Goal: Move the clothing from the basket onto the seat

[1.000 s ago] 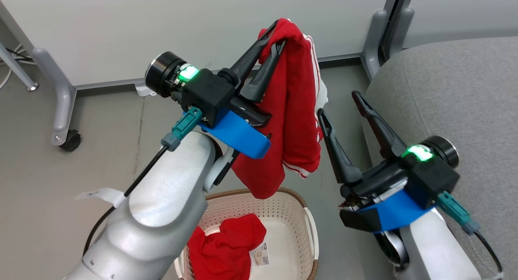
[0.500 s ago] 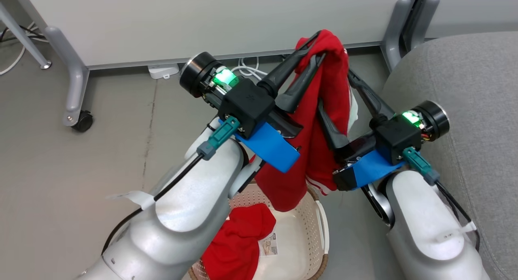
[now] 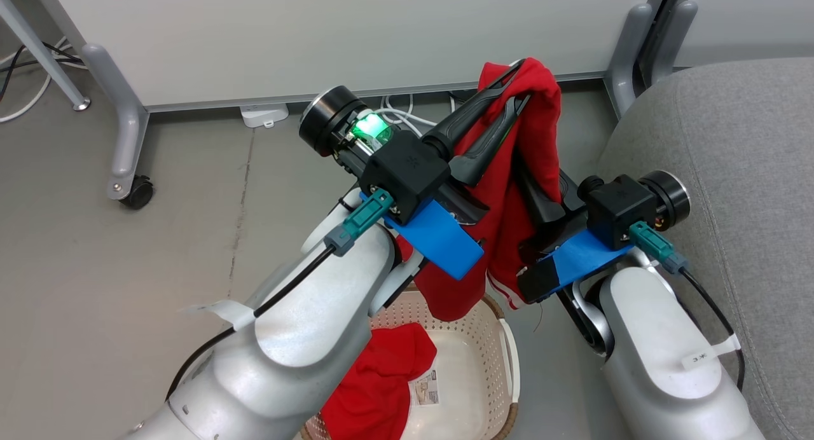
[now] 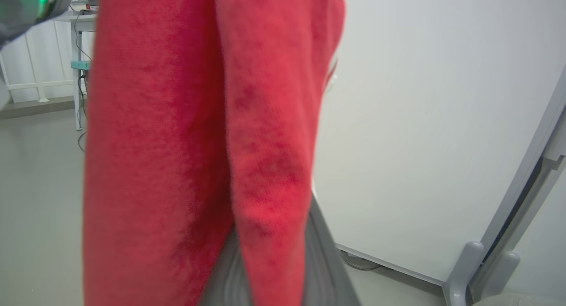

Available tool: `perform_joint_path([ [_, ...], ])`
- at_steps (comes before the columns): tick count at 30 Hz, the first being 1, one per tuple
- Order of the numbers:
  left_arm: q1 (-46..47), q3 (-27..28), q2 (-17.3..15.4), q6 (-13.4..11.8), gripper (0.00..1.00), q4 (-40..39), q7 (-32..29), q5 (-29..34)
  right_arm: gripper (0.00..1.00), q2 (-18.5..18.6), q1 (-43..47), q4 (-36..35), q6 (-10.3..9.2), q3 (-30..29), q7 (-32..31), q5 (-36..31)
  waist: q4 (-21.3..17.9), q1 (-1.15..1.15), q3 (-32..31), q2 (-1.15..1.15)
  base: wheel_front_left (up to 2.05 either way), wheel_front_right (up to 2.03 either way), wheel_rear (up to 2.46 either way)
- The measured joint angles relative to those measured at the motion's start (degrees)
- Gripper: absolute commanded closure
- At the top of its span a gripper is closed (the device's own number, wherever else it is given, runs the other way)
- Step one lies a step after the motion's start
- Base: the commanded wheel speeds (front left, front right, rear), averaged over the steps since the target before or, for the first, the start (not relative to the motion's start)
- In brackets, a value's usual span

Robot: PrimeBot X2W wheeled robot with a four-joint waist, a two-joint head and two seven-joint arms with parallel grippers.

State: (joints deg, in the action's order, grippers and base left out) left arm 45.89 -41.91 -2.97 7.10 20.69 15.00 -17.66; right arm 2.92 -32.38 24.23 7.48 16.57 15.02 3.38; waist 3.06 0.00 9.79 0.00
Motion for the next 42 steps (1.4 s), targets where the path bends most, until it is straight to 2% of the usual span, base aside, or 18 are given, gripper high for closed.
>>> perform_joint_path([
  [19, 0.0, -1.0, 0.1, 0.0, 1.00, 2.4, 0.1, -1.2, 1.00, 0.0, 0.1, -1.6, 0.00, -0.4, 0.0, 1.9, 0.2, 0.00, 0.9, 0.00, 0.00, 0.00, 0.00],
  [20, 0.0, -1.0, 0.1, 0.0, 0.85, 2.4, 0.1, -1.2, 1.00, 0.0, 0.1, -1.6, 0.00, -0.4, 0.0, 1.9, 0.2, 0.00, 0.9, 0.00, 0.00, 0.00, 0.00],
  [21, 0.0, -1.3, 0.1, 0.0, 0.00, 3.1, 0.1, -1.6, 1.00, 0.0, 0.2, -1.6, 0.01, -1.3, 0.0, 2.5, 0.2, 0.00, 0.9, 0.00, 0.00, 0.00, 0.00],
  [34, -1.0, -4.3, 0.1, 0.0, 0.00, 4.5, 0.1, -2.0, 1.00, 0.0, 0.4, -2.1, 0.00, -10.4, 0.0, 2.6, -1.1, 0.00, 2.1, 0.00, 0.00, 0.00, 0.00],
  [42, -2.1, -4.4, -1.1, 0.0, 0.00, 5.3, 0.1, -1.3, 1.00, -0.1, 1.4, -5.1, 0.00, -14.5, 0.0, 2.1, -5.3, 0.00, 3.6, 0.00, 0.00, 0.00, 0.00],
])
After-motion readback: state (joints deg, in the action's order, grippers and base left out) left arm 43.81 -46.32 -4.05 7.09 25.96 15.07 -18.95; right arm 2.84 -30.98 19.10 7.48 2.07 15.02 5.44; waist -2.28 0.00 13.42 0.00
